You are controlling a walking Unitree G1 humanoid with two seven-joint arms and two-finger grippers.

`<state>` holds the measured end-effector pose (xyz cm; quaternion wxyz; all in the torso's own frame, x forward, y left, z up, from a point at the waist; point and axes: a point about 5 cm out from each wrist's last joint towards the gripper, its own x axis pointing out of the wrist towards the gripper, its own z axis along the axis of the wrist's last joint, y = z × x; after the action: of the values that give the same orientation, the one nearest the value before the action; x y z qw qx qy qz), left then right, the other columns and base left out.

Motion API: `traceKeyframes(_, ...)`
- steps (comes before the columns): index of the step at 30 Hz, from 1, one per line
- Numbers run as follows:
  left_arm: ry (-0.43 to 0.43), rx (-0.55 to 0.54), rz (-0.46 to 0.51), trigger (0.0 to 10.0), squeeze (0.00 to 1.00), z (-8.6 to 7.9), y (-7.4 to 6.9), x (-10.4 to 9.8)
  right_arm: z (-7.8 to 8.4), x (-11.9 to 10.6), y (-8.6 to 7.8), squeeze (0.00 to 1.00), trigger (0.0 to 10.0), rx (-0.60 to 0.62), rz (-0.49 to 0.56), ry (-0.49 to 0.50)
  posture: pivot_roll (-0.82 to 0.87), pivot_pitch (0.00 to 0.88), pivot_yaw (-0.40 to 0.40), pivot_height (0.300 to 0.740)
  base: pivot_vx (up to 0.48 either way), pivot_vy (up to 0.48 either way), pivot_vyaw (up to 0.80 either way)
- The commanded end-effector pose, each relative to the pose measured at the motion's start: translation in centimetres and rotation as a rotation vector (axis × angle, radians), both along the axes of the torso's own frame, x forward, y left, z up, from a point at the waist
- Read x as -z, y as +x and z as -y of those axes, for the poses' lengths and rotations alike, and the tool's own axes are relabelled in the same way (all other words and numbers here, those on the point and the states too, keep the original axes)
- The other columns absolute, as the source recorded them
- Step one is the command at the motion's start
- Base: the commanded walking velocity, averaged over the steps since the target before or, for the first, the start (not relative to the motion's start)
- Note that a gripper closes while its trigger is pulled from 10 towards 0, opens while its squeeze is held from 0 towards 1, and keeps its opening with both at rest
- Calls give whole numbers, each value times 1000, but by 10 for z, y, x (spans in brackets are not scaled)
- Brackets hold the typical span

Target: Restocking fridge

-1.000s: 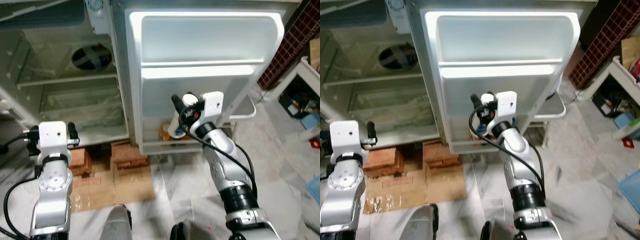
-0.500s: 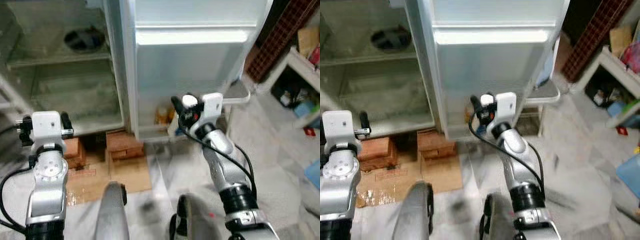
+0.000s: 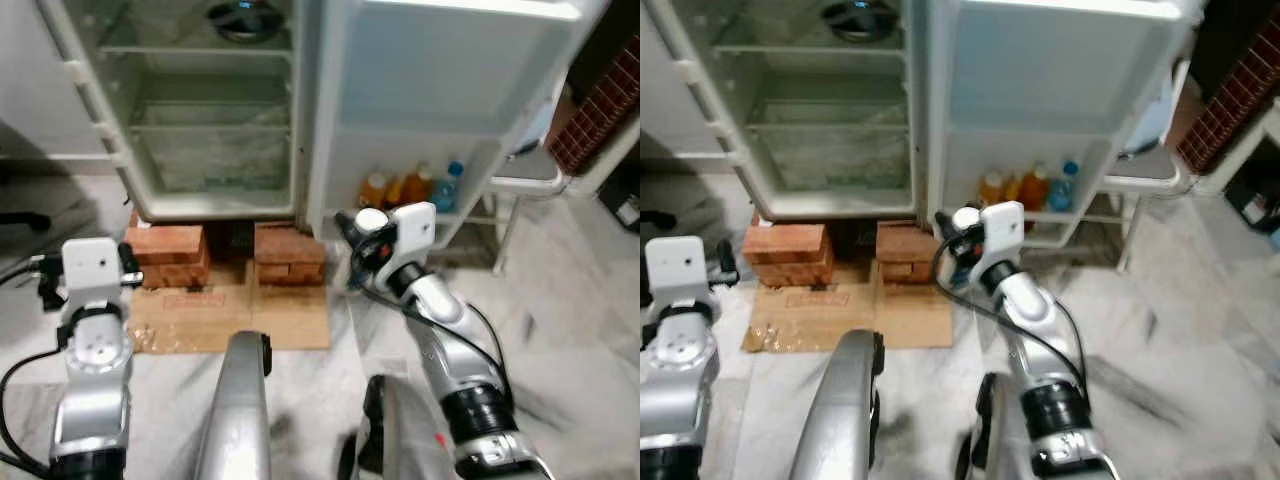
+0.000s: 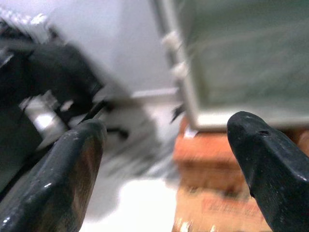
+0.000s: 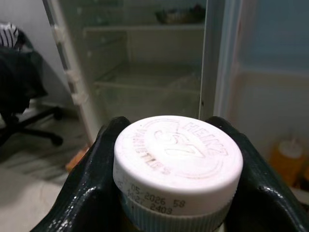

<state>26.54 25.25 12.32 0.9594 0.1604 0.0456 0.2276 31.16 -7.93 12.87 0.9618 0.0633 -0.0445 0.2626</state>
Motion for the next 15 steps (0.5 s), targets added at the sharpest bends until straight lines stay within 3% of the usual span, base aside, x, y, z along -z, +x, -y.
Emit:
traceKeyframes(1,-2,18,18,10000,0,6,2,-3,7,-9,2,0,10000,16,49,-11,59,164,-68,613,270,0,0)
traceKeyframes(15,-5,34,26,10000,0,10,4,-2,4,-11,0,0,10000,-11,63,-17,57,166,-68,613,374,0,0)
